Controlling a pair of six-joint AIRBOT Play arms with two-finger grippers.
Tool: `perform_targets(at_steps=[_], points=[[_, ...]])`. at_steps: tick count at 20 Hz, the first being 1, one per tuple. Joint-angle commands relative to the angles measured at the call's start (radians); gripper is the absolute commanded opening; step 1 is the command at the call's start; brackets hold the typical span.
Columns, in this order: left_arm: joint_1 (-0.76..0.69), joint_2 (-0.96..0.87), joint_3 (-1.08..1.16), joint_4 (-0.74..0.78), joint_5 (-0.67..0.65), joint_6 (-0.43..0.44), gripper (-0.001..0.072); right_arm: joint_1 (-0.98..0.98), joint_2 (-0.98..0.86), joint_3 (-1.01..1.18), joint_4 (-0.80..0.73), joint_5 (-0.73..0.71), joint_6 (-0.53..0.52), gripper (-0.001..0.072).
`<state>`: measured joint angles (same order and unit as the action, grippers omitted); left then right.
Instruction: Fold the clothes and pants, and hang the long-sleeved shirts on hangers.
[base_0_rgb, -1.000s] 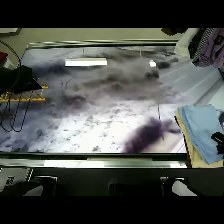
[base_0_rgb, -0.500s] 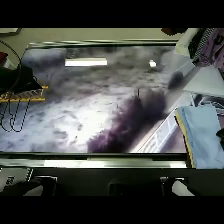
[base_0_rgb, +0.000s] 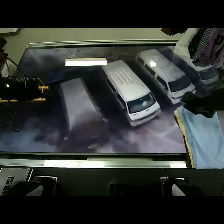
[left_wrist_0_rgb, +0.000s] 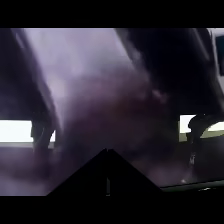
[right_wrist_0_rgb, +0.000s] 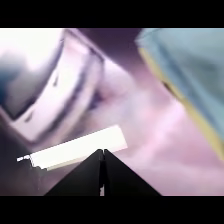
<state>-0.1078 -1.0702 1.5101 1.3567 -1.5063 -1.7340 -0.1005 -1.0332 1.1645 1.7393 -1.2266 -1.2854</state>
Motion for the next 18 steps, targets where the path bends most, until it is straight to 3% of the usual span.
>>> perform_targets(at_steps=[1,8,18], points=[[0.0,0.122,-0.202,0.011,0.087,0.025,0.0027,0.278,0.032,0.003,0.011,0.018,-0.034,0.0037],[0.0,0.156,-0.311,0.009,0.083,0.025,0.0027,0.394,0.034,0.003,-0.14,0.027,-0.013,0.0037],[0.0,0.152,-0.311,0.009,0.084,0.025,0.0027,0.394,0.034,0.003,-0.148,0.027,-0.013,0.0038]])
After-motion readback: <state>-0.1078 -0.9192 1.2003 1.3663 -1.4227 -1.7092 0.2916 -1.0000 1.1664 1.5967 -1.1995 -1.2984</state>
